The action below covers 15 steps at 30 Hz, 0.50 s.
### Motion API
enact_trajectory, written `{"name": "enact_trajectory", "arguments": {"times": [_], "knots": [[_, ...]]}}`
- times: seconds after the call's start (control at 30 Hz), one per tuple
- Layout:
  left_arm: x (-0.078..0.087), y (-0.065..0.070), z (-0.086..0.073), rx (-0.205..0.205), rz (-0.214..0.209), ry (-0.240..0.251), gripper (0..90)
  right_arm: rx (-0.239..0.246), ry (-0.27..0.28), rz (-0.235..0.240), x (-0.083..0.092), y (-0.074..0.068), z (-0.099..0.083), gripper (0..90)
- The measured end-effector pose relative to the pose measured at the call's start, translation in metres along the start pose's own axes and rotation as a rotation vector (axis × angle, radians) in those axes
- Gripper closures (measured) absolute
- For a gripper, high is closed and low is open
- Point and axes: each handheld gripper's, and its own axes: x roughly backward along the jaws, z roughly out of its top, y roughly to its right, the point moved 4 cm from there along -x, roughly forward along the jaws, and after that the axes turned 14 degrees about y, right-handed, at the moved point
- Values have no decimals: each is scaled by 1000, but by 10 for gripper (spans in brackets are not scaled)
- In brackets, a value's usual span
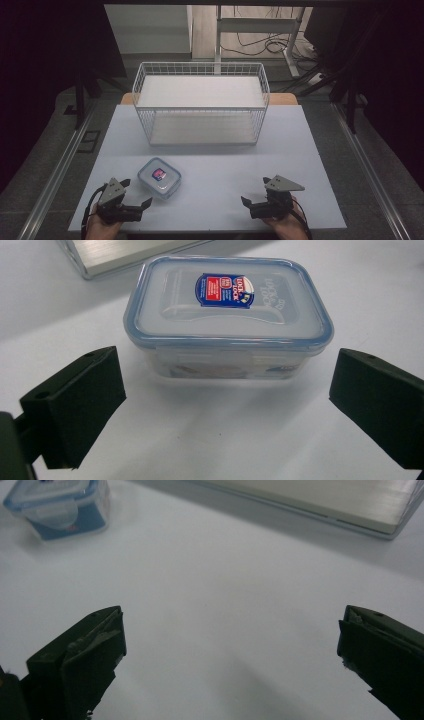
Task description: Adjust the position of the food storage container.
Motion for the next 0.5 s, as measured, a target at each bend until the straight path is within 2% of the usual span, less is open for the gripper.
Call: {"name": "enact_trajectory", "arguments": {"times": [0.07,0.1,0.13,0.2,0.37,0.5], "knots": [[-1,2,0,16,-21,-10,6,-5,3,0,0,1,0,0],[-1,2,0,16,-21,-10,1,-5,3,0,0,1,0,0],[-1,6,1,20,-47,-6,0,-10,14,2,0,2,1,0],[0,8,2,13,-54,-7,29,-12,19,4,1,2,1,0],[1,15,2,-27,-91,-23,165,-14,22,9,1,4,2,9],[2,20,1,-61,-121,-48,323,-13,32,-2,3,5,4,33]]}}
